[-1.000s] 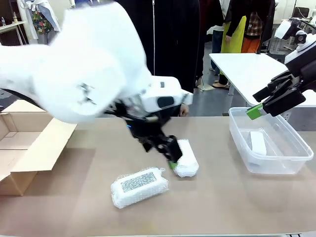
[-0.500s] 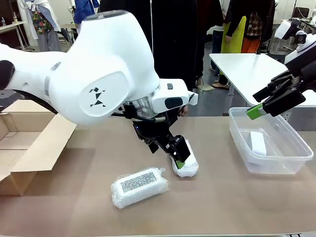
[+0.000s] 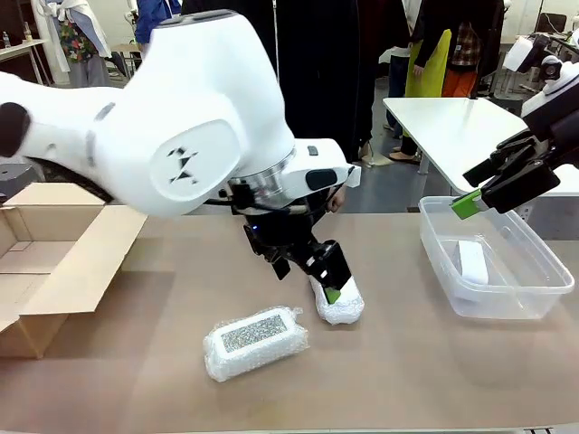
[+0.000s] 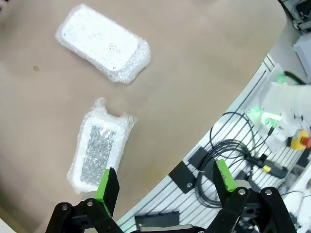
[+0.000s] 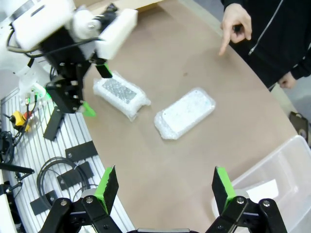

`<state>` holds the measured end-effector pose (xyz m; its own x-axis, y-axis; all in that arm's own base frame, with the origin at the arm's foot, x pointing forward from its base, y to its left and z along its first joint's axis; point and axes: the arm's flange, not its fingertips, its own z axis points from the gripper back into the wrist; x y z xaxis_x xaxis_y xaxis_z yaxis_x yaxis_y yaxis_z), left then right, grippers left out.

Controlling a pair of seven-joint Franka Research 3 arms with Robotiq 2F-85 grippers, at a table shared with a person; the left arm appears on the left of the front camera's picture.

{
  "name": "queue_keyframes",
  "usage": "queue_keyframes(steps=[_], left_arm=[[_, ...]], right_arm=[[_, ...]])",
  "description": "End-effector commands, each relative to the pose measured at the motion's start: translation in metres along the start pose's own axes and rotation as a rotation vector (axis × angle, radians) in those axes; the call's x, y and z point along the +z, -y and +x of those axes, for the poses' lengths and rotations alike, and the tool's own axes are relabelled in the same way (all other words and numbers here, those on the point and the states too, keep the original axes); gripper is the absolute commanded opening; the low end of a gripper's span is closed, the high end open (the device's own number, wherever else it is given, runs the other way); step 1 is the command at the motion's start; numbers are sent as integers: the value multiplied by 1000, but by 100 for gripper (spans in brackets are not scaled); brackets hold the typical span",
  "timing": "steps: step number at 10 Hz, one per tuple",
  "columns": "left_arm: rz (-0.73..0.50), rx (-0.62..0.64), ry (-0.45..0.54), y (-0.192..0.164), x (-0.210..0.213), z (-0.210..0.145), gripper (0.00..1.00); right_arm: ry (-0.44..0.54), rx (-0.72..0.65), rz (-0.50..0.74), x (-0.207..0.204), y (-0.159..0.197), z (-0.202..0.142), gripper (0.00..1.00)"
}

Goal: Separate and place wrapped and unwrapped clocks.
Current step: Pick up the Digital clock indicated by the person.

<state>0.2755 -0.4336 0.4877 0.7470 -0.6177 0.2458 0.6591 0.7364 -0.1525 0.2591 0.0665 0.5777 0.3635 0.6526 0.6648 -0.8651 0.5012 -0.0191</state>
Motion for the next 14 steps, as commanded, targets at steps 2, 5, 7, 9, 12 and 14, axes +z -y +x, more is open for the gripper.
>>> queue_keyframes(steps=[2, 5, 7, 9, 12, 14], left_arm=[[-1, 232, -170, 8, -36, 95, 100], [46, 424, -201, 20, -82, 148, 100], [105, 515, -186, 21, -106, 159, 100], [138, 597, -155, 14, -119, 151, 100], [161, 674, -106, -14, -123, 143, 100], [192, 732, -100, -38, -136, 143, 100]], right_arm=[[13, -12, 29, -2, 0, 1, 100], [13, -12, 29, -2, 0, 1, 100], [13, -12, 29, -2, 0, 1, 100], [13, -12, 29, -2, 0, 1, 100], [13, -12, 29, -2, 0, 1, 100], [13, -12, 29, -2, 0, 1, 100]])
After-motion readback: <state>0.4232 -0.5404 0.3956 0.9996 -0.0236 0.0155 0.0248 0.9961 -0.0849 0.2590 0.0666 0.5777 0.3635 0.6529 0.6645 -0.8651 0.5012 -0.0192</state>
